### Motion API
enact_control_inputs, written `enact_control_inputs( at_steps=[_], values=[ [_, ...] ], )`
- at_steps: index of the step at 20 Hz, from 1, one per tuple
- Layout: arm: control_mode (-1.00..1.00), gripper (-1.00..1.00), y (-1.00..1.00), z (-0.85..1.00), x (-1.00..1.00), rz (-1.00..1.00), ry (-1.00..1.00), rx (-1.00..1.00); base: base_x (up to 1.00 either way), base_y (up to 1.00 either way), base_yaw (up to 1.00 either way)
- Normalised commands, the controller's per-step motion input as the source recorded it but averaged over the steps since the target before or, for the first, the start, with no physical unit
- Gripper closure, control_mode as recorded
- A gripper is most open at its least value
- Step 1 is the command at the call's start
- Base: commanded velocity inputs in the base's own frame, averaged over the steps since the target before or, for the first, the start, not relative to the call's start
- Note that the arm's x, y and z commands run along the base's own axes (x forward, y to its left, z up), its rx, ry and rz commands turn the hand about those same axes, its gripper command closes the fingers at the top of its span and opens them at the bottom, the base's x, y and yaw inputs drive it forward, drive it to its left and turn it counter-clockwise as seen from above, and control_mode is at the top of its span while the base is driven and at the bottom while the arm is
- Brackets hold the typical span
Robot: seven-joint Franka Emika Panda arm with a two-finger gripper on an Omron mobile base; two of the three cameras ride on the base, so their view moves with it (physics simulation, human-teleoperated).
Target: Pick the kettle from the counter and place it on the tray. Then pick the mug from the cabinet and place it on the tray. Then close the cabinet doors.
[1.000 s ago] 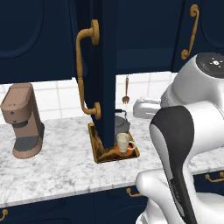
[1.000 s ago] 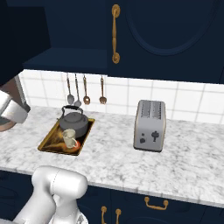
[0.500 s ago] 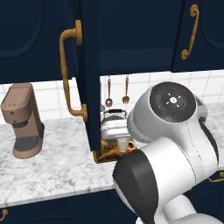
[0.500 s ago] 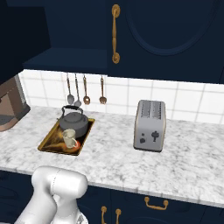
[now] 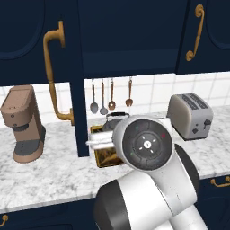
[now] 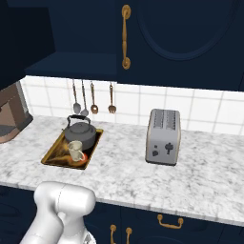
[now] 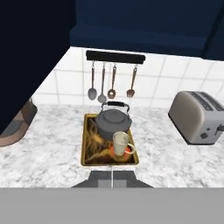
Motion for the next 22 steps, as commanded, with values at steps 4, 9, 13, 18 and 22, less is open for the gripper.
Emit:
enact_control_inputs(
  at_steps=[4,9,13,18,22],
  values=[
    [-1.00,1.00,0.84,-0.19,-0.07,-0.01,-0.22,-0.11,0.00,0.00,0.00],
    [-1.00,1.00,0.83,-0.20,-0.18,0.00,-0.20,-0.11,0.00,0.00,0.00],
    [-1.00,1.00,0.27,0.00,-0.87,0.00,-0.03,-0.08,0.00,0.00,0.00],
    [-1.00,1.00,0.76,0.00,-0.97,0.00,-0.07,-0.09,0.00,0.00,0.00],
    [-1.00,1.00,0.86,0.00,-0.50,-0.01,-0.10,-0.05,0.00,0.00,0.00]
  ],
)
